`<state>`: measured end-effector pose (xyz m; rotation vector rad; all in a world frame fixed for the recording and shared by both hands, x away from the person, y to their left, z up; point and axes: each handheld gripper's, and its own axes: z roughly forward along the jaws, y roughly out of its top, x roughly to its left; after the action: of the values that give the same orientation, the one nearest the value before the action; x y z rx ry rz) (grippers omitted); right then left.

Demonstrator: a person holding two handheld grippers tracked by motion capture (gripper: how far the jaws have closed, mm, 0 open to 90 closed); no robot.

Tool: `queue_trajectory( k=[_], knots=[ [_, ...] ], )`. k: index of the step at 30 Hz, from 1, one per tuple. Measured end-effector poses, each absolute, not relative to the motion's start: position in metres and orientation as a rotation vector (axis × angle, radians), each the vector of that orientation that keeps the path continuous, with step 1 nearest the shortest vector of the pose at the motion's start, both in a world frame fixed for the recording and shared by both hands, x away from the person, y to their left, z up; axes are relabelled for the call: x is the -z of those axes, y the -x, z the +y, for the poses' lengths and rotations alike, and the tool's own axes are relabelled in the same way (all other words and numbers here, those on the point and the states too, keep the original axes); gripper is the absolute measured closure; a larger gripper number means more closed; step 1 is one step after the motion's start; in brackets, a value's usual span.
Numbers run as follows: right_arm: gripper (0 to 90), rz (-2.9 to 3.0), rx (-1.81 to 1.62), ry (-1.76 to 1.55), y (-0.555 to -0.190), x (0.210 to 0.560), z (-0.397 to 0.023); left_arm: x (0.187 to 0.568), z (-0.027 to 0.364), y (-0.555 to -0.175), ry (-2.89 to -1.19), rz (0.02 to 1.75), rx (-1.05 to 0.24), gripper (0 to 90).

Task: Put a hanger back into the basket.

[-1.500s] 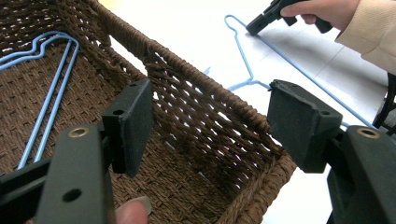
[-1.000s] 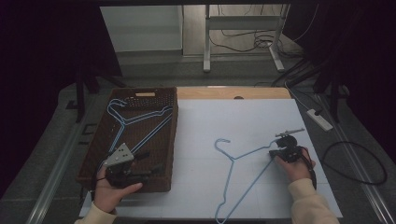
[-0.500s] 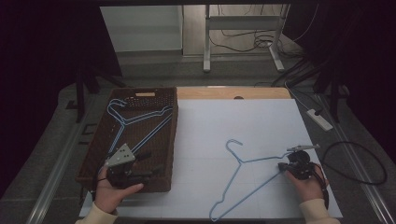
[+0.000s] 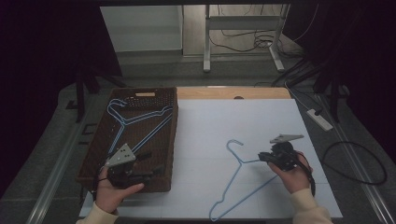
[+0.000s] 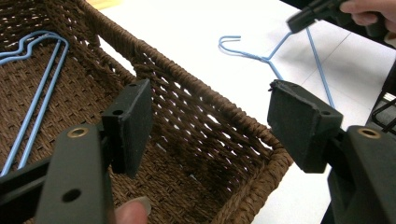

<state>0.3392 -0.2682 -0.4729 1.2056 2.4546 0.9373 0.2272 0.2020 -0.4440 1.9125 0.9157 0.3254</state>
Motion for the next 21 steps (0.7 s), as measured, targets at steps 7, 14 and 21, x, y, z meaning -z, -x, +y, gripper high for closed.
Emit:
queue_trajectory(
  k=[7, 14, 21],
  knots=[
    [51.4, 2.556, -0.892, -1.058, -0.366, 0.48, -0.219, 0.444, 0.203, -0.226, -1.908, 0.911, -0.332, 31.3],
    [47.0, 2.612, -0.831, -1.049, -0.385, 0.49, -0.195, 0.444, 0.203, -0.227, -1.9, 0.905, -0.319, 31.0],
    [51.6, 2.653, -0.725, -1.083, -0.401, 0.5, -0.18, 0.443, 0.201, -0.226, -1.904, 0.899, -0.318, 30.8]
  ],
)
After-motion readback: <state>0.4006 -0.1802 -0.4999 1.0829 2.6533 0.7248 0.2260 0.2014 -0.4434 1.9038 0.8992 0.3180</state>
